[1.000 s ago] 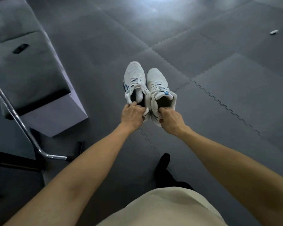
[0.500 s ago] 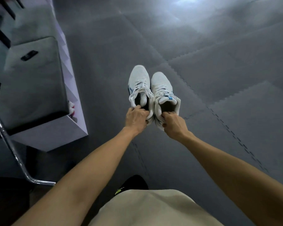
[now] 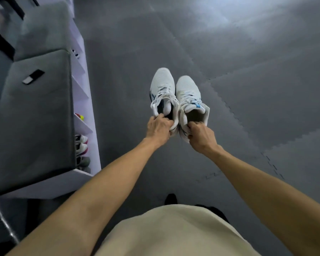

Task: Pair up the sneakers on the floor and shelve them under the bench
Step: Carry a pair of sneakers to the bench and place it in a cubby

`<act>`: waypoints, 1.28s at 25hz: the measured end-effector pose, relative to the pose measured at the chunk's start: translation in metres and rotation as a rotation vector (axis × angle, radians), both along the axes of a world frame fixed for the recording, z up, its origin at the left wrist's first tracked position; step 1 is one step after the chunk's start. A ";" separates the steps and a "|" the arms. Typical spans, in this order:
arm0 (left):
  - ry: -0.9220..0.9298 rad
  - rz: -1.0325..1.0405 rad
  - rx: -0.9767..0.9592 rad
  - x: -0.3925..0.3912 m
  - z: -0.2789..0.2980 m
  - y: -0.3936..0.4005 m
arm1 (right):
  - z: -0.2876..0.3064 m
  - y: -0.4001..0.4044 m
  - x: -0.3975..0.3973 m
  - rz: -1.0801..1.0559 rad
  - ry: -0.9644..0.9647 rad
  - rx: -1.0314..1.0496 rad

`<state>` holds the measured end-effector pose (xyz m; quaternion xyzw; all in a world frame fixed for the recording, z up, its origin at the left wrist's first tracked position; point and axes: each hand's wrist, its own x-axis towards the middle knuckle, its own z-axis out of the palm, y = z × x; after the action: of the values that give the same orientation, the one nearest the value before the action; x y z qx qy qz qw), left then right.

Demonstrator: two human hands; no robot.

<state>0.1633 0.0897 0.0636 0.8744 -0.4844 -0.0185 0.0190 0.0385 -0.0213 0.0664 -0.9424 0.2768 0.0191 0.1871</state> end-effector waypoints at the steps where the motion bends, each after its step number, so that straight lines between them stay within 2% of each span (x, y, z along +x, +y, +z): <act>1: 0.003 -0.001 0.002 0.020 0.002 -0.015 | 0.003 -0.014 0.019 -0.009 -0.007 0.002; 10: -0.014 0.019 0.010 0.195 0.001 -0.190 | 0.000 -0.190 0.196 0.001 -0.016 -0.011; 17: 0.047 0.088 -0.007 0.330 0.010 -0.329 | 0.013 -0.341 0.338 0.061 -0.003 -0.035; 21: 0.035 0.112 -0.007 0.405 0.011 -0.387 | 0.012 -0.401 0.419 0.104 -0.015 -0.031; 32: 0.058 0.101 -0.016 0.682 0.007 -0.532 | 0.010 -0.545 0.693 0.096 0.003 -0.026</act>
<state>0.8452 -0.4421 0.0707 0.8968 -0.4389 -0.0389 0.0409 0.7311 -0.5664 0.0760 -0.9569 0.2319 0.0258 0.1731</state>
